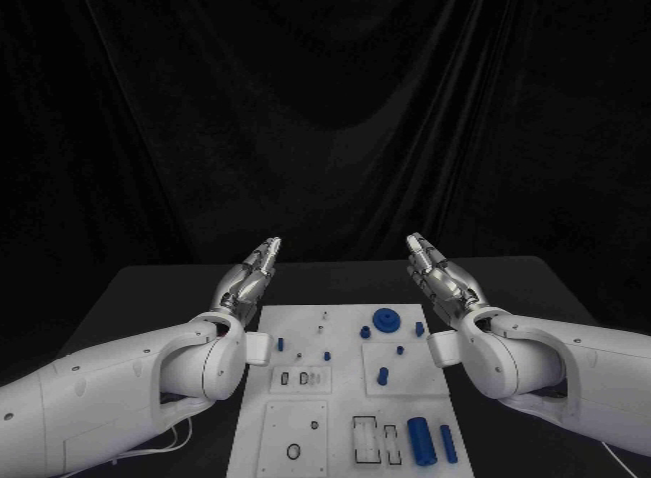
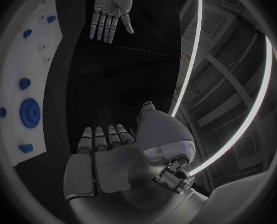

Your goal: Assemble the parts on the task board

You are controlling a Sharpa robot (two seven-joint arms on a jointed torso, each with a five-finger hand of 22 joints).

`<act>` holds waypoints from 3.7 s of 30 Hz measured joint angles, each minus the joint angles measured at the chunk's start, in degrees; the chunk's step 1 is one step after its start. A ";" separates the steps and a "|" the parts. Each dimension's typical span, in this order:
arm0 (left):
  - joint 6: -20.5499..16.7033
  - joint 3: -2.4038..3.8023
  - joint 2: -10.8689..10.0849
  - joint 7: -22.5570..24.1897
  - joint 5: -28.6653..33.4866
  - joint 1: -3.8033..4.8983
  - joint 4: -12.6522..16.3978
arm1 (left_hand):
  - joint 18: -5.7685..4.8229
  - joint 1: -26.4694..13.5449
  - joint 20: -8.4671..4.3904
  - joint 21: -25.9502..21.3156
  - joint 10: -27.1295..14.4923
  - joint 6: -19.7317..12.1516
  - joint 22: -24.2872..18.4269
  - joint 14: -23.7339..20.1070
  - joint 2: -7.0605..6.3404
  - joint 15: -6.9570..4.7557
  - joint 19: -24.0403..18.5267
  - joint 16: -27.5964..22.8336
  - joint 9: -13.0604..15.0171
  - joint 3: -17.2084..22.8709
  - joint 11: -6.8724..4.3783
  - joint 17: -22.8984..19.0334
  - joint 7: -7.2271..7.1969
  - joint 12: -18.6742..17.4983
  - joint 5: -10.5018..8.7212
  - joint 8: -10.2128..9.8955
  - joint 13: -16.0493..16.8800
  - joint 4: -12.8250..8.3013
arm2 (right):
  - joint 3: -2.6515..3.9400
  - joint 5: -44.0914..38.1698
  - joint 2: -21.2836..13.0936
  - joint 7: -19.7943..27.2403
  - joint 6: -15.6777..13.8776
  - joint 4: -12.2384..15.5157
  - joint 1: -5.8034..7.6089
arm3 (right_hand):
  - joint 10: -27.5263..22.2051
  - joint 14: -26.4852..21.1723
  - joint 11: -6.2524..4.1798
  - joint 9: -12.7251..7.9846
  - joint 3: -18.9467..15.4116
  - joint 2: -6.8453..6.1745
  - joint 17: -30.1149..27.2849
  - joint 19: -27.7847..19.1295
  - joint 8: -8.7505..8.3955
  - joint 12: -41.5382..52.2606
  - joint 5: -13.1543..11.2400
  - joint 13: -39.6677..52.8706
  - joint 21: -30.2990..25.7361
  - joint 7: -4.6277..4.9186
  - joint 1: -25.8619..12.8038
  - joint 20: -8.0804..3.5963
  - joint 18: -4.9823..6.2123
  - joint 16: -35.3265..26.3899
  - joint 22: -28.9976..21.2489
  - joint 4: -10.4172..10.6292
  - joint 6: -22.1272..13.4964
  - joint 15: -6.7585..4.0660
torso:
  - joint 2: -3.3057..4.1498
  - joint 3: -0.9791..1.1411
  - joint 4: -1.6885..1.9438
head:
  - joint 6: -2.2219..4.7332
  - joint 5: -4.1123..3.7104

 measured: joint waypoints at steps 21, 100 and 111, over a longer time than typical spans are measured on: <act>30.35 -6.39 1.25 0.17 6.90 7.07 -3.57 | 0.85 5.09 -1.40 0.00 -0.31 -3.74 0.01 -0.09 -1.43 -0.93 0.07 0.00 -0.54 -1.18 -2.75 0.03 -3.30 -1.15 0.00 -0.41 -0.30 0.39 | -4.71 6.60 -2.69 -3.27 18.69 1.92 4.70 | 0.06 0.00 4.39 0.02 -0.84 -2.40 0.00 0.18 0.11 0.00 -3.85 0.00 0.00 6.25 4.12 3.35 0.38 0.00 0.00 0.52 0.18 0.00 | 0.20 -0.01 0.09 | 0.01 -0.01; 34.66 -6.47 -4.61 4.08 -10.31 7.25 -5.14 | 1.76 9.79 3.78 0.00 -0.20 0.76 -0.03 -0.06 0.64 1.32 0.10 0.00 -0.02 1.61 0.23 -0.01 0.99 -0.91 7.56 0.16 -0.24 0.63 | -4.71 -108.63 2.75 -29.88 16.72 -6.97 10.01 | 51.56 83.93 9.23 4.25 23.59 -19.65 51.93 78.25 2.18 3.55 -1.73 4.33 65.00 11.20 23.17 2.70 -1.07 64.81 54.79 -8.38 47.80 -2.05 | 5.25 -0.74 4.30 | -6.83 -1.35; 35.16 -6.47 -4.51 3.99 -10.32 7.25 -5.28 | 1.76 9.80 4.27 0.00 -0.21 1.27 -0.02 -0.15 0.64 1.82 0.19 0.00 0.04 1.93 0.63 0.00 1.50 -0.91 8.38 0.16 -0.20 0.63 | -4.71 -108.24 3.11 -29.51 16.43 -7.94 8.65 | 51.35 83.34 9.23 5.29 25.39 -20.47 49.22 75.74 1.91 3.84 7.53 9.30 62.13 11.62 23.99 2.47 -1.06 62.87 52.56 -8.46 47.38 -2.19 | 5.23 -0.78 4.31 | -7.50 -1.10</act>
